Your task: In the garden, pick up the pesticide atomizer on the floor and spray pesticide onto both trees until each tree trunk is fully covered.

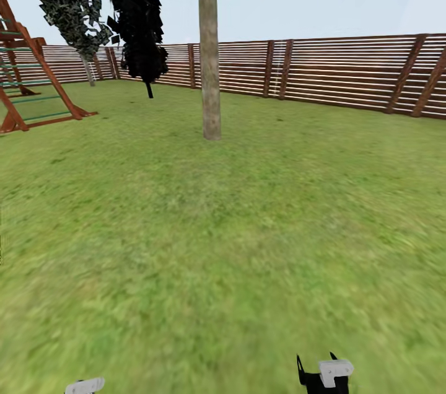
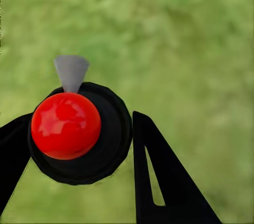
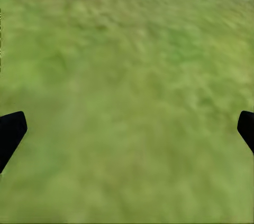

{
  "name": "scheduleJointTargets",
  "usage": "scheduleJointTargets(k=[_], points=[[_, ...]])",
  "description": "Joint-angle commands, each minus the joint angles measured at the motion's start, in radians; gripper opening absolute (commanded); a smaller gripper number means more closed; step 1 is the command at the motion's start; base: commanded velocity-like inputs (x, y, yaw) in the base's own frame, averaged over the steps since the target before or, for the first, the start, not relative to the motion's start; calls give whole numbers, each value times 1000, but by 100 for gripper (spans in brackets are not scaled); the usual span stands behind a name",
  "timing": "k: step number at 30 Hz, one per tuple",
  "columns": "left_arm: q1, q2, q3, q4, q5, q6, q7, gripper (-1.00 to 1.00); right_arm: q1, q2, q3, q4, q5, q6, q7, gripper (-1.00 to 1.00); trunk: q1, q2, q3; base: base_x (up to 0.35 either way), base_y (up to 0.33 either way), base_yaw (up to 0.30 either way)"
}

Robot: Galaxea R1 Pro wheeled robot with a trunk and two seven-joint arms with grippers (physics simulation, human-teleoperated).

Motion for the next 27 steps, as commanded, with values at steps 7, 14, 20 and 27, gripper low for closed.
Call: scheduleJointTargets(k=[7,14,20,27], points=[[0,0,-8,0,10,-2,-1,-100,-1,0,-6,1,11,-3,-5,100,0,0,-1,338,0,200],[0,0,-8,0,10,-2,-1,-100,-1,0,-6,1,11,-3,-5,100,0,0,-1,338,0,20],[0,2,-8,0,10,-2,-1,-100,-1,0,-6,1,11,-3,-5,100,0,0,-1,338,0,0],[0,2,-8,0,10,-2,-1,-100,-1,0,-6,1,11,-3,-5,100,0,0,-1,338,0,0]])
